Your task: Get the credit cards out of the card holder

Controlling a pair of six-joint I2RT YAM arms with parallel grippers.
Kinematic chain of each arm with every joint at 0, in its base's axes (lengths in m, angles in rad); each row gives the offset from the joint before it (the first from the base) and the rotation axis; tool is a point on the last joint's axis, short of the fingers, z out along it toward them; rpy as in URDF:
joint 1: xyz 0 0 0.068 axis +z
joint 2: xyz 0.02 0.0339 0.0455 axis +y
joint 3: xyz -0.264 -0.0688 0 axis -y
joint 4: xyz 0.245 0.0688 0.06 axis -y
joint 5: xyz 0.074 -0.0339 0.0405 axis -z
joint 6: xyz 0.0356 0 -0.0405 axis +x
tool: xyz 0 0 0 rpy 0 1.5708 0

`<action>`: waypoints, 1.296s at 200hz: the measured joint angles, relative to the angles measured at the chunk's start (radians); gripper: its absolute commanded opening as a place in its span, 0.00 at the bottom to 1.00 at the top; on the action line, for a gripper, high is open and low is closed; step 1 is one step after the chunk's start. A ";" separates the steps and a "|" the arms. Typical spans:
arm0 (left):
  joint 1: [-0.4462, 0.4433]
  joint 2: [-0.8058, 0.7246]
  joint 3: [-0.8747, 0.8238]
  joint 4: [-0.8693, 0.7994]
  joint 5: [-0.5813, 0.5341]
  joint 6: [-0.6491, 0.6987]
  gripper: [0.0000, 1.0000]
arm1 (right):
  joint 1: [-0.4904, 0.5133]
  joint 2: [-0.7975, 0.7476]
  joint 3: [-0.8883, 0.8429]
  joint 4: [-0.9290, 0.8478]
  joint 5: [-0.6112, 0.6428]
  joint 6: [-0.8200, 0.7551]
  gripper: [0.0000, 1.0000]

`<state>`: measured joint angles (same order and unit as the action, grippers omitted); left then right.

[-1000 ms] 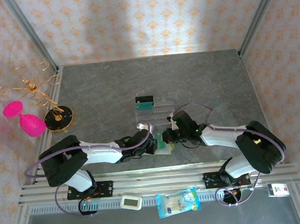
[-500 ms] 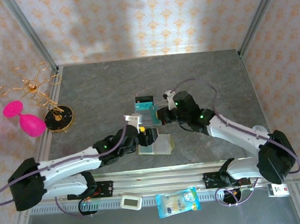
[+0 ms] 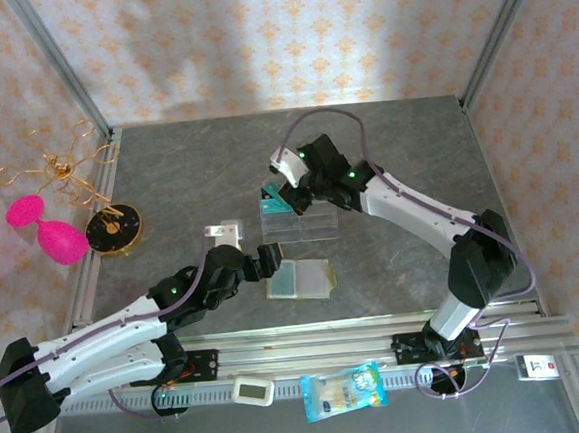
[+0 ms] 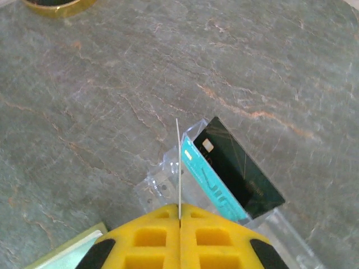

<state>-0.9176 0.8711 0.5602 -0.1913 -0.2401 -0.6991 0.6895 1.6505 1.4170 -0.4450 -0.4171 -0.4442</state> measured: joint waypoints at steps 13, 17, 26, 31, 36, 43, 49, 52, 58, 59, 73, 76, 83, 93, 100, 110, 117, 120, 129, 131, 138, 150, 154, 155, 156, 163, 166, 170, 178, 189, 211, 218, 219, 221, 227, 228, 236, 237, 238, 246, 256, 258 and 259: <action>0.004 -0.019 0.000 -0.022 -0.026 0.000 0.99 | -0.010 0.049 0.079 -0.063 -0.023 -0.079 0.00; 0.004 -0.024 0.000 -0.028 -0.035 -0.001 0.99 | -0.014 0.065 0.103 -0.084 -0.029 -0.100 0.00; 0.004 -0.040 0.000 -0.042 -0.059 -0.001 0.99 | -0.024 0.101 0.153 -0.127 -0.048 -0.146 0.00; 0.004 -0.047 0.000 -0.048 -0.069 -0.003 0.99 | -0.031 0.121 0.180 -0.150 -0.061 -0.169 0.00; 0.004 -0.056 -0.001 -0.051 -0.084 -0.003 0.99 | -0.039 0.143 0.206 -0.174 -0.079 -0.195 0.00; 0.004 -0.068 -0.002 -0.053 -0.100 -0.004 0.99 | -0.049 0.168 0.238 -0.201 -0.101 -0.227 0.00; 0.004 -0.078 -0.004 -0.054 -0.116 -0.005 0.99 | -0.055 0.186 0.259 -0.220 -0.116 -0.254 0.00; 0.004 -0.083 -0.005 -0.055 -0.123 -0.006 0.99 | -0.059 0.195 0.271 -0.233 -0.125 -0.268 0.00; 0.004 -0.093 -0.007 -0.057 -0.139 -0.007 0.99 | -0.064 0.209 0.291 -0.253 -0.135 -0.291 0.00; 0.004 -0.095 -0.008 -0.058 -0.143 -0.007 0.99 | -0.065 0.213 0.296 -0.258 -0.137 -0.297 0.00; 0.005 -0.115 -0.011 -0.061 -0.175 -0.006 0.99 | -0.069 0.243 0.347 -0.304 -0.156 -0.350 0.00; 0.005 -0.119 -0.012 -0.062 -0.183 -0.006 0.99 | -0.069 0.249 0.357 -0.311 -0.159 -0.361 0.00; 0.006 -0.128 -0.014 -0.065 -0.198 -0.004 0.99 | -0.069 0.262 0.381 -0.330 -0.164 -0.386 0.00; 0.009 -0.139 -0.016 -0.067 -0.217 0.001 0.99 | -0.068 0.275 0.409 -0.357 -0.169 -0.418 0.00; 0.011 -0.149 -0.020 -0.066 -0.232 0.005 0.99 | -0.067 0.285 0.426 -0.377 -0.170 -0.441 0.00; 0.013 -0.161 -0.028 -0.067 -0.248 0.010 0.99 | -0.067 0.296 0.444 -0.396 -0.170 -0.468 0.00; 0.014 -0.168 -0.034 -0.067 -0.258 0.013 0.99 | -0.067 0.304 0.451 -0.407 -0.169 -0.484 0.00; 0.014 -0.171 -0.037 -0.066 -0.262 0.013 0.99 | -0.067 0.306 0.453 -0.410 -0.169 -0.489 0.00; 0.016 -0.178 -0.047 -0.066 -0.274 0.016 0.99 | -0.067 0.317 0.455 -0.420 -0.165 -0.504 0.00; 0.016 -0.179 -0.048 -0.066 -0.275 0.017 0.99 | -0.067 0.319 0.455 -0.422 -0.165 -0.507 0.00; 0.017 -0.181 -0.054 -0.066 -0.282 0.020 0.99 | -0.067 0.328 0.455 -0.426 -0.160 -0.516 0.00; 0.017 -0.182 -0.061 -0.066 -0.293 0.021 0.99 | -0.067 0.345 0.455 -0.432 -0.153 -0.527 0.00; 0.017 -0.182 -0.063 -0.066 -0.293 0.023 0.99 | -0.067 0.352 0.457 -0.434 -0.149 -0.529 0.00; 0.017 -0.182 -0.063 -0.066 -0.293 0.023 0.99 | -0.067 0.353 0.458 -0.435 -0.148 -0.530 0.00; 0.017 -0.182 -0.064 -0.066 -0.293 0.024 0.99 | -0.067 0.356 0.459 -0.435 -0.147 -0.530 0.00; 0.018 -0.182 -0.065 -0.066 -0.294 0.026 0.99 | -0.067 0.368 0.464 -0.438 -0.141 -0.533 0.00; 0.018 -0.182 -0.065 -0.066 -0.295 0.027 0.99 | -0.067 0.372 0.467 -0.439 -0.137 -0.534 0.00; 0.019 -0.180 -0.065 -0.066 -0.296 0.028 0.99 | -0.067 0.379 0.470 -0.438 -0.134 -0.536 0.00; 0.023 -0.179 -0.065 -0.064 -0.296 0.031 0.99 | -0.067 0.394 0.481 -0.440 -0.125 -0.537 0.00; 0.028 -0.173 -0.065 -0.064 -0.296 0.036 0.99 | -0.067 0.414 0.495 -0.440 -0.114 -0.538 0.00; 0.031 -0.162 -0.066 -0.060 -0.294 0.047 0.99 | -0.067 0.430 0.508 -0.446 -0.099 -0.542 0.00; 0.031 -0.159 -0.066 -0.060 -0.292 0.047 0.99 | -0.067 0.430 0.511 -0.449 -0.097 -0.545 0.00; 0.031 -0.159 -0.066 -0.060 -0.293 0.047 0.99 | -0.067 0.430 0.512 -0.450 -0.096 -0.546 0.00; 0.031 -0.159 -0.066 -0.059 -0.292 0.048 0.99 | -0.067 0.430 0.512 -0.450 -0.095 -0.546 0.00; 0.032 -0.157 -0.066 -0.058 -0.292 0.050 0.99 | -0.067 0.430 0.513 -0.452 -0.095 -0.549 0.00; 0.033 -0.157 -0.066 -0.058 -0.291 0.050 0.99 | -0.067 0.430 0.513 -0.453 -0.094 -0.550 0.00; 0.037 -0.153 -0.066 -0.057 -0.291 0.052 0.99 | -0.066 0.430 0.514 -0.454 -0.091 -0.555 0.00; 0.037 -0.153 -0.066 -0.057 -0.291 0.052 0.99 | -0.066 0.430 0.514 -0.454 -0.091 -0.556 0.00; 0.037 -0.153 -0.066 -0.057 -0.291 0.053 0.99 | -0.066 0.430 0.514 -0.454 -0.091 -0.556 0.00; 0.042 -0.150 -0.066 -0.055 -0.289 0.054 0.99 | -0.067 0.430 0.514 -0.457 -0.087 -0.561 0.00; 0.043 -0.147 -0.066 -0.054 -0.287 0.054 0.99 | -0.067 0.431 0.514 -0.463 -0.080 -0.565 0.00; 0.043 -0.146 -0.066 -0.054 -0.287 0.054 0.99 | -0.067 0.431 0.514 -0.464 -0.079 -0.567 0.00; 0.043 -0.146 -0.066 -0.053 -0.287 0.054 0.99 | -0.067 0.431 0.514 -0.465 -0.079 -0.567 0.00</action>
<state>-0.8742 0.7246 0.4942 -0.2443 -0.5274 -0.6453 0.6228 2.0811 1.9312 -0.9096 -0.4961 -1.0115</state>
